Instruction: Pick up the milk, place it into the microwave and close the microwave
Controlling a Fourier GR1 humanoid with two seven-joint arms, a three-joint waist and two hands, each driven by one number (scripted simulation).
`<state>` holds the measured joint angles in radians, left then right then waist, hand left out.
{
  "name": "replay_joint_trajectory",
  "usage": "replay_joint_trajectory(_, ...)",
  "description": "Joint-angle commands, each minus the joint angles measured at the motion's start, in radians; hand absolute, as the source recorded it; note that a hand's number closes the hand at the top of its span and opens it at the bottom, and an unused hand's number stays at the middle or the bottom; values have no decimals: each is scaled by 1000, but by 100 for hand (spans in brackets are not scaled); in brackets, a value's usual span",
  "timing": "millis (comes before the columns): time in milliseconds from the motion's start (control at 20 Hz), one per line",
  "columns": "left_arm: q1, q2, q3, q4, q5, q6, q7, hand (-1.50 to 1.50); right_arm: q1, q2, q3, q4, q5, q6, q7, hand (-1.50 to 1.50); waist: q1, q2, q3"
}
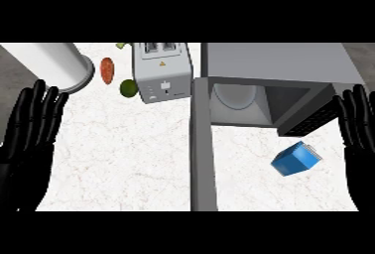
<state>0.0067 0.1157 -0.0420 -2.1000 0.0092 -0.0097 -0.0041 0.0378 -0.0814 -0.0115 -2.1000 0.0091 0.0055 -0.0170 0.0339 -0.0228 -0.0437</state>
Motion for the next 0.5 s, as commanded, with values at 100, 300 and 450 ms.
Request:
replay_joint_trajectory(100, -40, 13, 74, 26, 30, 13, 17, -150, -61, -75, 3, 17, -104, 135, 9, -150, -30, 24, 44)
replay_joint_trajectory(300, -6, 43, 179, 102, 168, -31, 54, -150, 32, -68, 84, 14, -372, 319, 37, -150, -21, 26, 45)
replay_joint_trajectory(450, 20, 27, 176, 78, 192, -26, 83, -150, 87, -115, 60, -8, -497, 408, 46, -150, -33, 21, 45)
